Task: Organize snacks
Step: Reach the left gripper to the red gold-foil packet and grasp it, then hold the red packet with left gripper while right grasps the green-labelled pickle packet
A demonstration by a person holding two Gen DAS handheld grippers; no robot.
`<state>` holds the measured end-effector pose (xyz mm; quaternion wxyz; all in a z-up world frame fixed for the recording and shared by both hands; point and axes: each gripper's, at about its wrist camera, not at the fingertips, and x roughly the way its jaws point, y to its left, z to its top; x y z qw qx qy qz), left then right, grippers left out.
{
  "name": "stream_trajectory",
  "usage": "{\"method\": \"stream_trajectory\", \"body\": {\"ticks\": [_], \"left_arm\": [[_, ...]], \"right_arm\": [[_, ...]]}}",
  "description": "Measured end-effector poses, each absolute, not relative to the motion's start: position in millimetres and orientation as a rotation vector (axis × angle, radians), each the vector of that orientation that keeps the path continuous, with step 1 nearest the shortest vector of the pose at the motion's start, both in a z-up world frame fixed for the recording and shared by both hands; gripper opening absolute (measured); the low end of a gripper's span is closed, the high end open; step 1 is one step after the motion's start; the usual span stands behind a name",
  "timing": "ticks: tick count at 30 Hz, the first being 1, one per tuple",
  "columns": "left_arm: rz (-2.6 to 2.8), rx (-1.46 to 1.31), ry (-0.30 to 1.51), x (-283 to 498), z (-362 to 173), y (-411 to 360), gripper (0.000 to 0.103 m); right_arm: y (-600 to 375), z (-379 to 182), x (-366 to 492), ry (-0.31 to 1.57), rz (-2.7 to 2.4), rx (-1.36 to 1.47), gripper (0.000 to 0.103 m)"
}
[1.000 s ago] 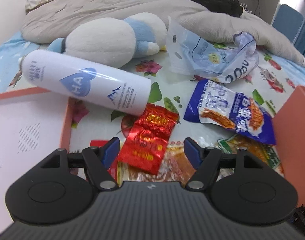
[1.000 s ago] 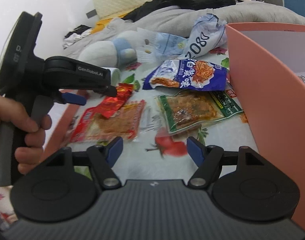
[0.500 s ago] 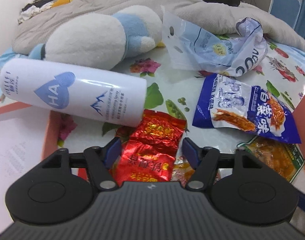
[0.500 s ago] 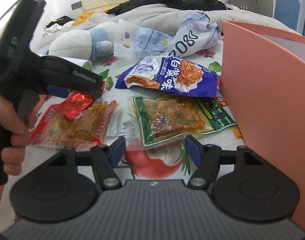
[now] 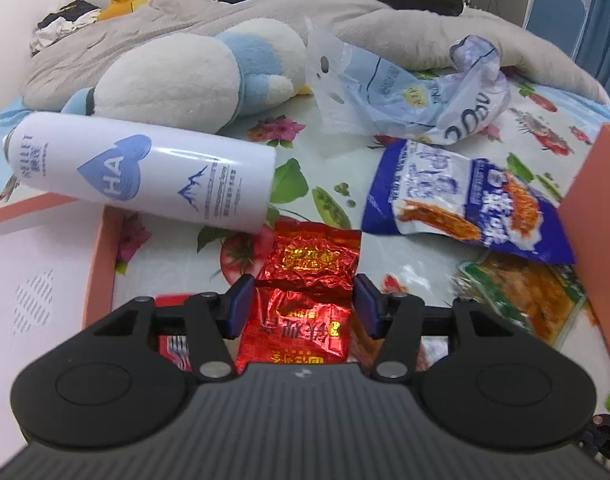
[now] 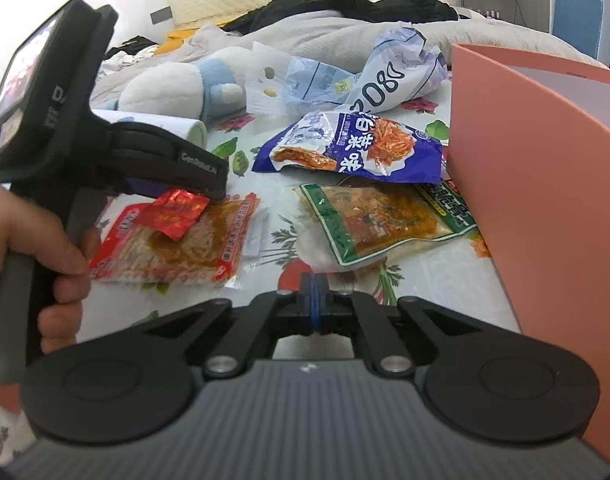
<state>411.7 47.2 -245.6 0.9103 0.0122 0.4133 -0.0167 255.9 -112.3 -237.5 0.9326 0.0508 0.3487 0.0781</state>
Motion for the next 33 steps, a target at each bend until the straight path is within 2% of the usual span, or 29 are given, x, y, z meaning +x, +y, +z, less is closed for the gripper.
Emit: {"method": "stream_trajectory", "body": {"ticks": [3, 8, 10, 12, 13, 20, 21, 25, 27, 33], "left_arm": [[-0.035, 0.012, 0.842, 394.7, -237.2, 45.9, 0.059], [-0.028, -0.063, 0.84, 365.7, -226.7, 52.4, 0.059], [-0.022, -0.094, 0.838, 353.9, -225.0, 56.3, 0.059], [-0.014, -0.126, 0.838, 344.0, -225.2, 61.1, 0.059], [-0.009, -0.143, 0.839, 341.7, -226.3, 63.6, 0.059], [0.004, -0.251, 0.852, 329.6, -236.5, 75.4, 0.059], [0.001, -0.256, 0.855, 328.3, -238.1, 74.9, 0.059], [-0.019, -0.283, 0.853, 323.5, -243.5, 72.8, 0.059], [-0.024, -0.292, 0.856, 320.8, -247.6, 71.5, 0.059], [-0.031, -0.303, 0.849, 313.4, -248.1, 70.8, 0.059]], "right_arm": [[-116.2, -233.4, 248.4, 0.708, 0.158, 0.13, 0.002], [-137.1, -231.7, 244.9, 0.686, 0.168, 0.361, 0.007], [-138.8, -231.3, 245.9, 0.695, 0.16, 0.395, 0.016], [-140.2, -231.8, 247.4, 0.7, 0.148, 0.437, 0.051], [-140.7, -232.3, 248.9, 0.705, 0.145, 0.454, 0.053], [-146.5, -245.5, 269.5, 0.779, 0.093, 0.559, 0.05], [-146.2, -246.2, 272.4, 0.787, 0.077, 0.548, 0.042], [-149.2, -247.1, 278.9, 0.794, 0.051, 0.578, 0.037], [-152.5, -248.7, 280.6, 0.797, 0.037, 0.604, 0.029], [-155.6, -251.0, 280.3, 0.808, 0.043, 0.622, 0.015]]}}
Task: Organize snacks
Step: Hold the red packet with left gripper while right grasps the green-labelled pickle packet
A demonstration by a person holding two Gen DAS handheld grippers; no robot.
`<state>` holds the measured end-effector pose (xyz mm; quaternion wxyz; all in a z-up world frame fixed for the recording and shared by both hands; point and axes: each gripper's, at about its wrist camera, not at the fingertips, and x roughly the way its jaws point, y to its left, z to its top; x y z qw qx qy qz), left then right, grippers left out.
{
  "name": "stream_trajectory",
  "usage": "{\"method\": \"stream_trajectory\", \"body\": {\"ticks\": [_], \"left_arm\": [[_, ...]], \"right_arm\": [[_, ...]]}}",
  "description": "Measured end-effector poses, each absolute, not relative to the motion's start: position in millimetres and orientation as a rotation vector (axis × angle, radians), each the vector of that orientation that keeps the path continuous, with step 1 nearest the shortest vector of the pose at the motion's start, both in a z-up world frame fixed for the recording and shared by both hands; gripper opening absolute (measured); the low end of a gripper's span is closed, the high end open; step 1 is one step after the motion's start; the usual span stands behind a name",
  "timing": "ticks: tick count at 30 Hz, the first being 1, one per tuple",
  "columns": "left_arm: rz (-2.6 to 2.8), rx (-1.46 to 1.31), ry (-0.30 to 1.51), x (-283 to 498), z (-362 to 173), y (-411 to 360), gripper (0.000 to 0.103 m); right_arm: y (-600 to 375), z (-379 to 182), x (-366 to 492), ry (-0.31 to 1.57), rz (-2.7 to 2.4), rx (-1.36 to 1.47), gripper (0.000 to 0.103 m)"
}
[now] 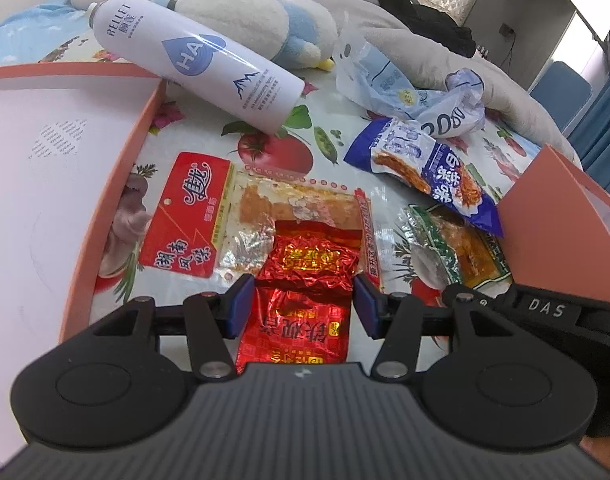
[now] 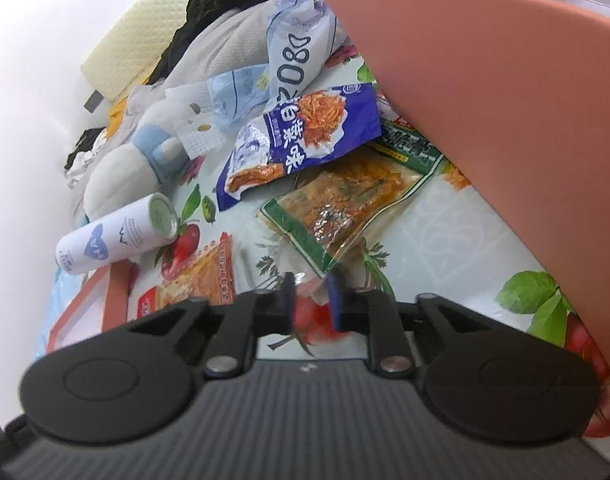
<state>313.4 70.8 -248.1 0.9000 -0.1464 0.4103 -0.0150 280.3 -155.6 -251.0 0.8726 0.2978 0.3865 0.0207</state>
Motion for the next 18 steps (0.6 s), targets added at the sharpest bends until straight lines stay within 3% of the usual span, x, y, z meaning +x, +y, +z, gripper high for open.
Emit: {"method": "stream_trajectory", "body": {"ticks": [9, 18], "left_arm": [[-0.027, -0.333, 0.842, 291.5, -240.0, 71.2, 0.059], [-0.009, -0.374, 0.842, 249.1, -235.6, 68.3, 0.059]], "right_arm": [[-155.1, -239.5, 257.8, 0.819, 0.094, 0.602, 0.004], [-149.6, -225.9, 212.8, 0.853, 0.183, 0.539, 0.003]]}}
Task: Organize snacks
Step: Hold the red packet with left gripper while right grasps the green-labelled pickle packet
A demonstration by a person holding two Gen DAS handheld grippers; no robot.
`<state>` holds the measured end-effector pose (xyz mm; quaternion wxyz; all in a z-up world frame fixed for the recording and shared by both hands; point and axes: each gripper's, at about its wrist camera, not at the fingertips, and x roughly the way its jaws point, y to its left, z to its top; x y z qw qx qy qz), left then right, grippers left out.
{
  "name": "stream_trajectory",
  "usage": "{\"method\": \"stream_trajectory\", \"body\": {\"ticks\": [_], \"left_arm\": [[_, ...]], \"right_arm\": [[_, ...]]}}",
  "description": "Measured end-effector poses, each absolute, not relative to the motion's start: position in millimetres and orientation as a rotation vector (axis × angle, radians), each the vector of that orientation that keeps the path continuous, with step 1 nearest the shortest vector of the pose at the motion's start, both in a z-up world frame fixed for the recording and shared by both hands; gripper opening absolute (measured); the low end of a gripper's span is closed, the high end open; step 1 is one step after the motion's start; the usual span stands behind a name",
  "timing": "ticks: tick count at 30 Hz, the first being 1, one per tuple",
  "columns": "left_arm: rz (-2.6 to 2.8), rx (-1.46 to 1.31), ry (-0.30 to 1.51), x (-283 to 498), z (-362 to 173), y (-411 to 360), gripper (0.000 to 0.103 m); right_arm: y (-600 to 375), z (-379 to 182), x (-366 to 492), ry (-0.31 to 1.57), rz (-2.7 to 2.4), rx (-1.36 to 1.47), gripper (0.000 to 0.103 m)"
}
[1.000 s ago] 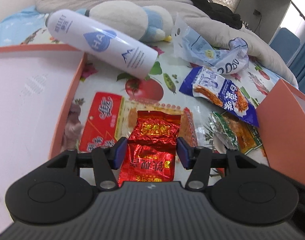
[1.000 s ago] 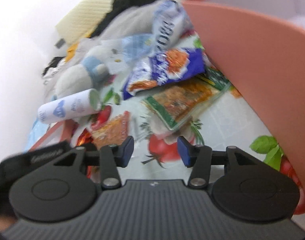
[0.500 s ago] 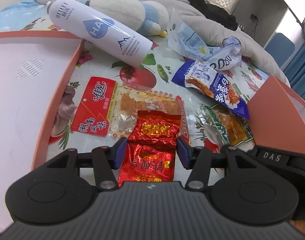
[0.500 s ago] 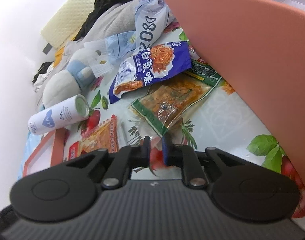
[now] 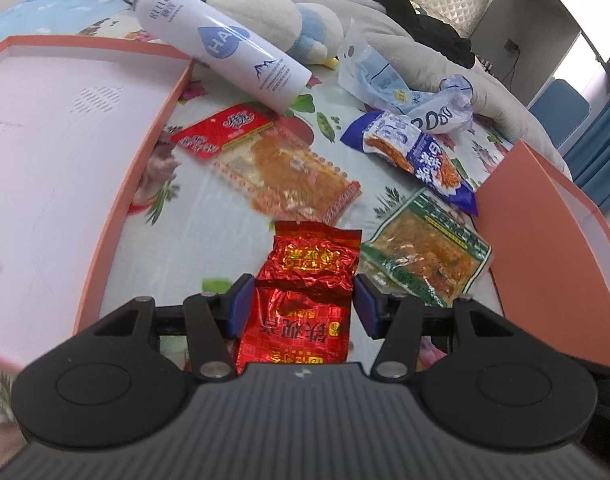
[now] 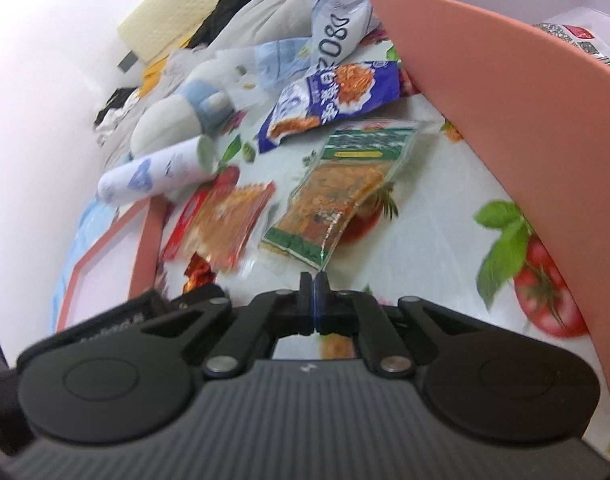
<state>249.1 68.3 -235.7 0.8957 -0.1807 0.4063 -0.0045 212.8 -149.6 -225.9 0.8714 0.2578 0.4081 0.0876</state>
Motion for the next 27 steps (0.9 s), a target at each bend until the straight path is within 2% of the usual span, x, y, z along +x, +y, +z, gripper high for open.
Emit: {"method": "stream_trajectory", "body": {"ticks": [16, 23, 27], "left_arm": [[-0.019, -0.349, 0.843, 168.9, -216.6, 49.1, 0.059], [-0.022, -0.341, 0.883, 148.9, -227.0, 51.0, 0.059], [-0.012, -0.36, 0.897, 140.3, -237.7, 52.2, 0.059]], "right_arm": [[-173.2, -194.8, 113.3, 0.913, 0.24, 0.499, 0.003], [-182.0, -192.8, 88.4, 0.968, 0.25, 0.445, 0.004], [-184.0, -194.4, 85.0, 0.995, 0.247, 0.408, 0.008]]}}
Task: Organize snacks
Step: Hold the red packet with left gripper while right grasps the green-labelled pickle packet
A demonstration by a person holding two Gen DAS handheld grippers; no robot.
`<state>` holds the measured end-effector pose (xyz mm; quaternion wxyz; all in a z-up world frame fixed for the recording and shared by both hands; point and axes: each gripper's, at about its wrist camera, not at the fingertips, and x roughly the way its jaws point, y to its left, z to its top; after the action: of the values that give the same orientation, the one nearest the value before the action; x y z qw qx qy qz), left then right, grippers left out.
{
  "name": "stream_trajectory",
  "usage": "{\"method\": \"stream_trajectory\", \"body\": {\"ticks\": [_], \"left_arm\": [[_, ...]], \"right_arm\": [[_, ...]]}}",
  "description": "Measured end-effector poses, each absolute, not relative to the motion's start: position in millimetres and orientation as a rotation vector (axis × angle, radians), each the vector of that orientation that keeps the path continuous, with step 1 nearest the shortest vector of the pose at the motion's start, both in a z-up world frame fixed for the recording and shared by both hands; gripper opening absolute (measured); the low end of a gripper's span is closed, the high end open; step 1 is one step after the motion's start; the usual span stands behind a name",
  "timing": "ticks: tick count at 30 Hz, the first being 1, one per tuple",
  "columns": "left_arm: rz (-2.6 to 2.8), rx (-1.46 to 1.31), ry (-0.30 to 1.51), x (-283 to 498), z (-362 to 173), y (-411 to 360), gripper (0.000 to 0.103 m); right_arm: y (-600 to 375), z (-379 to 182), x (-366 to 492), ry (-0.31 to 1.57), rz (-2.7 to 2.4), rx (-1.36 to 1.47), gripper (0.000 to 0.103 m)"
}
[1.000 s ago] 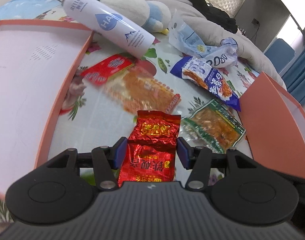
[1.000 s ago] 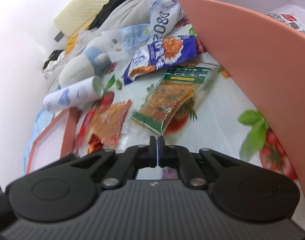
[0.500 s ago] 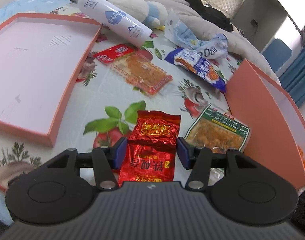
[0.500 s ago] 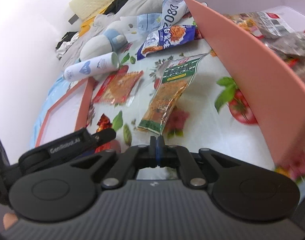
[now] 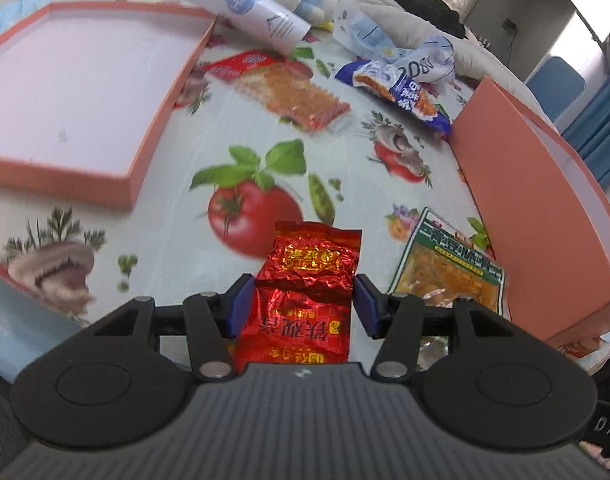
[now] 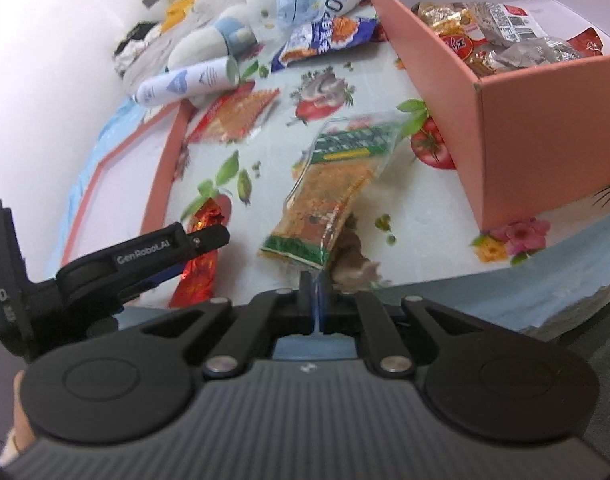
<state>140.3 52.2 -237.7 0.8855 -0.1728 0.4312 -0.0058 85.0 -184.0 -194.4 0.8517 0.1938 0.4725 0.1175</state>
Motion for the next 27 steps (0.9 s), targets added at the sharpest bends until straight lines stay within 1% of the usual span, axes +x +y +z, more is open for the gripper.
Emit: {"method": "stream_trajectory", "body": {"ticks": [4, 5, 6, 7, 8, 9, 10, 11, 14, 19, 21, 24, 27], "left_arm": [[-0.018, -0.341, 0.884, 136.8, -237.9, 51.2, 0.059], [-0.02, -0.341, 0.882, 136.7, -238.5, 51.7, 0.059], [-0.02, -0.346, 0.88, 136.7, -239.0, 52.7, 0.059], [-0.021, -0.354, 0.88, 136.4, -239.7, 53.7, 0.059], [-0.021, -0.363, 0.876, 135.6, -239.8, 54.9, 0.059], [-0.021, -0.372, 0.875, 135.1, -239.9, 56.2, 0.059], [-0.02, -0.383, 0.875, 135.2, -240.0, 57.6, 0.059], [-0.017, -0.394, 0.875, 135.7, -239.9, 58.8, 0.059], [-0.01, -0.403, 0.87, 136.5, -239.5, 60.2, 0.059], [-0.015, -0.4, 0.863, 133.3, -240.9, 60.1, 0.059], [-0.021, -0.408, 0.863, 132.4, -241.0, 61.9, 0.059], [-0.029, -0.403, 0.863, 132.1, -242.0, 63.4, 0.059], [-0.03, -0.397, 0.864, 132.4, -242.5, 62.9, 0.059]], "right_arm": [[-178.2, -191.5, 81.0, 0.996, 0.26, 0.333, 0.012], [-176.6, -190.0, 79.7, 0.993, 0.26, 0.314, 0.015], [-175.3, -187.4, 77.6, 0.98, 0.258, 0.289, 0.031], [-173.7, -183.2, 75.3, 0.959, 0.251, 0.26, 0.042], [-172.2, -178.5, 73.6, 0.93, 0.246, 0.236, 0.063], [-170.7, -173.8, 72.6, 0.9, 0.244, 0.214, 0.076], [-168.7, -170.1, 72.4, 0.871, 0.246, 0.193, 0.08], [-165.6, -167.6, 73.3, 0.843, 0.253, 0.167, 0.083], [-156.6, -172.4, 85.4, 0.784, 0.277, 0.108, 0.083], [-152.7, -206.5, 115.8, 0.803, 0.224, 0.057, 0.084], [-153.8, -220.1, 126.5, 0.842, 0.218, 0.059, 0.085], [-153.1, -226.3, 130.2, 0.842, 0.242, 0.071, 0.087], [-142.2, -229.9, 130.4, 0.838, 0.262, -0.018, 0.088]]}}
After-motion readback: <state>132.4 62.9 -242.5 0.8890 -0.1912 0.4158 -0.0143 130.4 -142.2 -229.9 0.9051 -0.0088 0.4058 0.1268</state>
